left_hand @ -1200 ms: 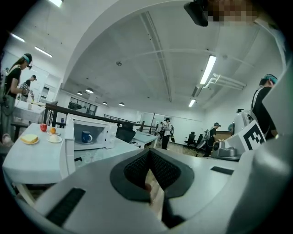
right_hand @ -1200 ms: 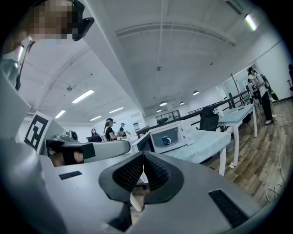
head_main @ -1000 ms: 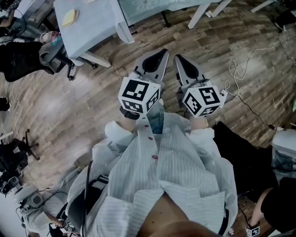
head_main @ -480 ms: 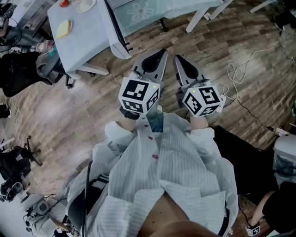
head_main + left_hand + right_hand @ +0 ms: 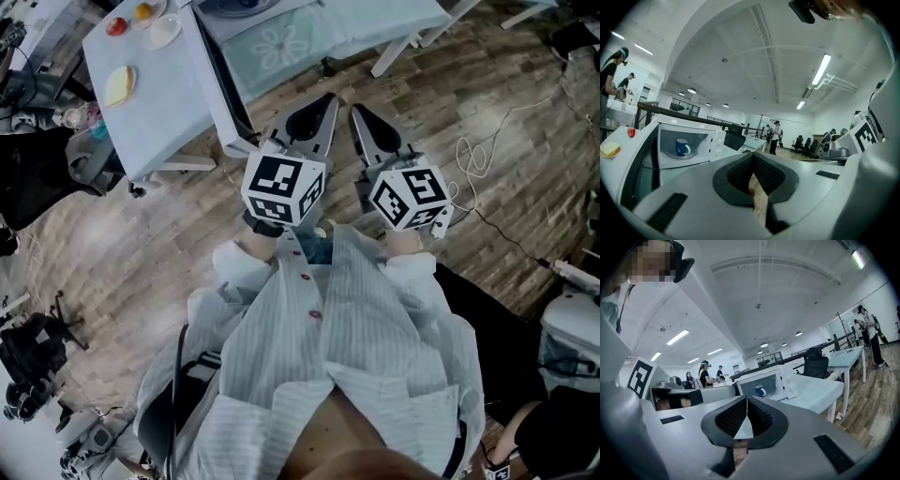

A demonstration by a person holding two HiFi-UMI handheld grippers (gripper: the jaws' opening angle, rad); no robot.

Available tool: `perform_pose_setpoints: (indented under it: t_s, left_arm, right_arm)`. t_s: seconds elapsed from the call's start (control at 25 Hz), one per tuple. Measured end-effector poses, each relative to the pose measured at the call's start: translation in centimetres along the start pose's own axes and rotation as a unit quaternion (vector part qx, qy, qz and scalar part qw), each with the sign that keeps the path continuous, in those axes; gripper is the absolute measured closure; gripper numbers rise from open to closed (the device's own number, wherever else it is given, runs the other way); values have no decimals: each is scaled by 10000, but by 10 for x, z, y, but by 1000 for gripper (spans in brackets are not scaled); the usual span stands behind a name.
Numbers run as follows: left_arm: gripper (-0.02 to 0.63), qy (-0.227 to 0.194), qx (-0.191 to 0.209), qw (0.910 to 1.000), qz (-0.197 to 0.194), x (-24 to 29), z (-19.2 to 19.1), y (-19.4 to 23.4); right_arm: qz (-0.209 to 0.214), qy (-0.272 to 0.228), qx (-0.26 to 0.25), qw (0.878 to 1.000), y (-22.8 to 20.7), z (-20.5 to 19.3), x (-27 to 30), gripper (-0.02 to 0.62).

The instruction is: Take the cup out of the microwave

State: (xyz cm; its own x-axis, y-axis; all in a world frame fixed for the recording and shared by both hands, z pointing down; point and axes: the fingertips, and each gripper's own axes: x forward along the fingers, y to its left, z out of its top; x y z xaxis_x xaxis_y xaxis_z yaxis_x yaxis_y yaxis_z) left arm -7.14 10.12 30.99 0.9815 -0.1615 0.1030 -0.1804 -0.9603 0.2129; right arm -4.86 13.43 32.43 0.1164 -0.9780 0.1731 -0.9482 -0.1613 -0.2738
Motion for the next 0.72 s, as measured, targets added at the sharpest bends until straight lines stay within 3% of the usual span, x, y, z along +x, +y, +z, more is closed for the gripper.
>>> perform_pose_setpoints:
  t_s: [0.44, 0.72]
  left_arm:
    - [598, 79, 91, 9999, -115, 42, 5, 28]
    - [597, 234, 18, 9996, 135, 54, -10, 49]
  right_arm:
    - [-157, -67, 92, 9998, -24, 12, 40, 560]
    - [14, 141, 253, 9996, -32, -8, 63, 560]
